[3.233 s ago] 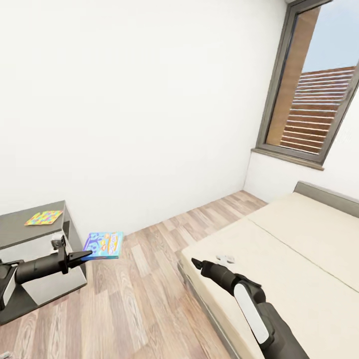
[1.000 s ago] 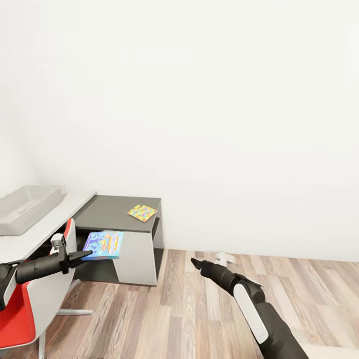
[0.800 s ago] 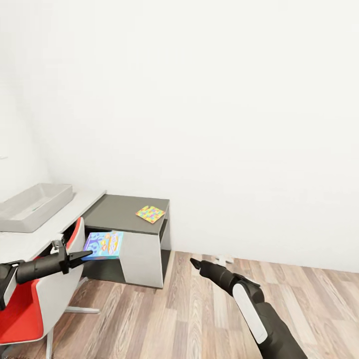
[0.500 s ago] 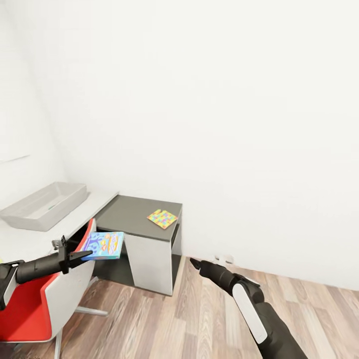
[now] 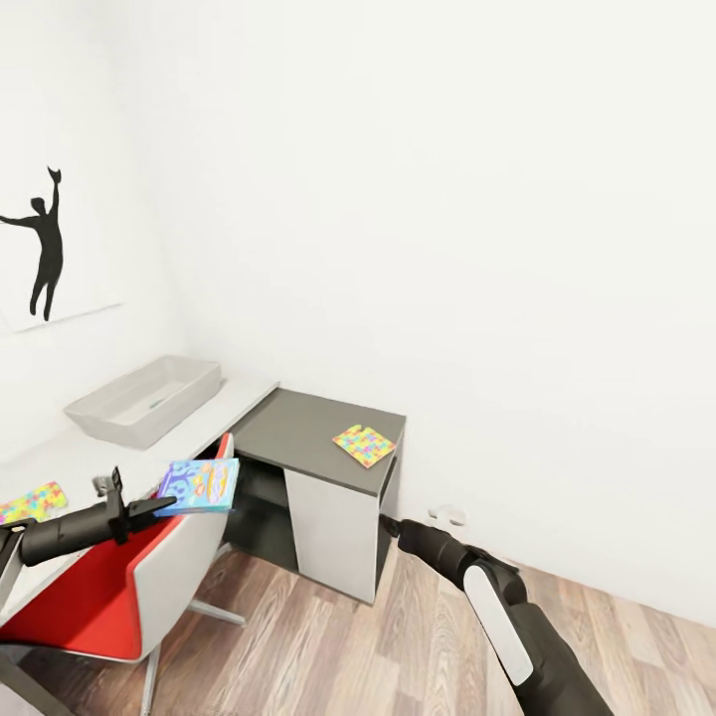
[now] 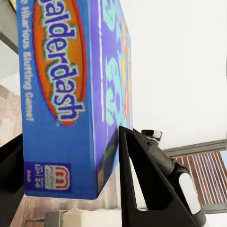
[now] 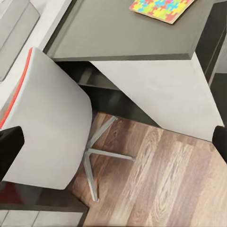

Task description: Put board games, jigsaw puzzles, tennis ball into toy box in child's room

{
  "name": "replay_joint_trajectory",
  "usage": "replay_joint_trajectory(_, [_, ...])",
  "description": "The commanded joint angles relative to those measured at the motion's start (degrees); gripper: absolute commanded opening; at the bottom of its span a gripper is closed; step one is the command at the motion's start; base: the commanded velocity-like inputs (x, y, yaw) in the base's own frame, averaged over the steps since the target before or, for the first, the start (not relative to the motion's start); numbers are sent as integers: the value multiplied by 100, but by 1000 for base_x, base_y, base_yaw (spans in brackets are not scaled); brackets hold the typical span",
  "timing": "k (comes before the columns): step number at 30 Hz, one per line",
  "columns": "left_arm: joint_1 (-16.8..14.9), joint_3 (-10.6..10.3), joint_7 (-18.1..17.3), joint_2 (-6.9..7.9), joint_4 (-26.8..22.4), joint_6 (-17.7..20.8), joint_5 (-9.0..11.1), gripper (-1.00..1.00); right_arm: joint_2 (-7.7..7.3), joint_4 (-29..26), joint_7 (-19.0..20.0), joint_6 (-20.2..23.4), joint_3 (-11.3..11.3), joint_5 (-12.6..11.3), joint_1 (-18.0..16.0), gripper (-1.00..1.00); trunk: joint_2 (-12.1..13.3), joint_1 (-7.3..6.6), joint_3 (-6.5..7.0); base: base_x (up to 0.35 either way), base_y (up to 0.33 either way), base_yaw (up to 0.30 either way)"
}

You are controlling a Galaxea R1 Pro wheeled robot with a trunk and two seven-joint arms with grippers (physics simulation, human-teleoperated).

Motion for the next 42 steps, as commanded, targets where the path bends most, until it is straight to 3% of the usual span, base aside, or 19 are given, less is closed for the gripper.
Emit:
replay_joint_trajectory(1, [-6, 34, -28, 21, -14, 64, 6, -100, 2, -5, 9, 27, -7, -6, -4, 100, -13, 4, -13, 4, 0, 292])
replay_joint_trajectory(5, [12, 75, -28, 150, -442, 131, 71, -100, 2, -10, 9, 27, -7, -3, -4, 100, -13, 4, -13, 1, 0, 286])
replay_joint_trajectory(7, [38, 74, -28, 257, -764, 158, 239, -100, -3, -37, 9, 27, -3, -4, -4, 100, -13, 4, -13, 0, 0, 192])
replay_joint_trajectory(9, [104, 69, -28, 446, -1019, 158, 678, -100, -5, -70, 7, 32, 2, -5, -4, 100, -13, 4, -13, 0, 0, 79])
replay_joint_trajectory(12, [325, 21, -28, 796, -1190, 158, 1567, -100, -2, -95, 9, 37, 36, -6, -2, 100, -13, 4, -13, 0, 0, 26])
replay_joint_trajectory(14, [433, 12, -28, 946, -1265, 158, 1840, -100, -4, -99, 9, 46, 162, -6, -2, 100, -13, 4, -13, 0, 0, 7])
replay_joint_trajectory(18, [507, 6, -28, 1047, -1320, 158, 1999, -100, -9, -108, 24, 32, 327, -6, 0, 100, -13, 4, -13, 0, 0, 2])
replay_joint_trajectory(31, [522, -45, -28, 1067, -1331, 158, 2031, -100, -76, -565, 86, 37, 370, -14, 89, 100, -13, 4, -13, 0, 0, 0])
replay_joint_trajectory(36, [522, -47, -28, 1067, -1331, 158, 2031, -100, -121, -1079, 164, 136, 392, -45, 84, 100, -13, 4, -13, 0, 0, 0])
replay_joint_trajectory(39, [522, -48, -28, 1067, -1331, 158, 2031, -100, -127, -1526, 285, 325, 396, -76, 72, 100, -13, 4, -13, 0, 0, 0])
replay_joint_trajectory(42, [522, -48, -28, 1072, -1331, 158, 2034, -100, -83, -1857, 384, 883, 362, -92, 70, 100, -13, 4, -13, 0, 0, 0])
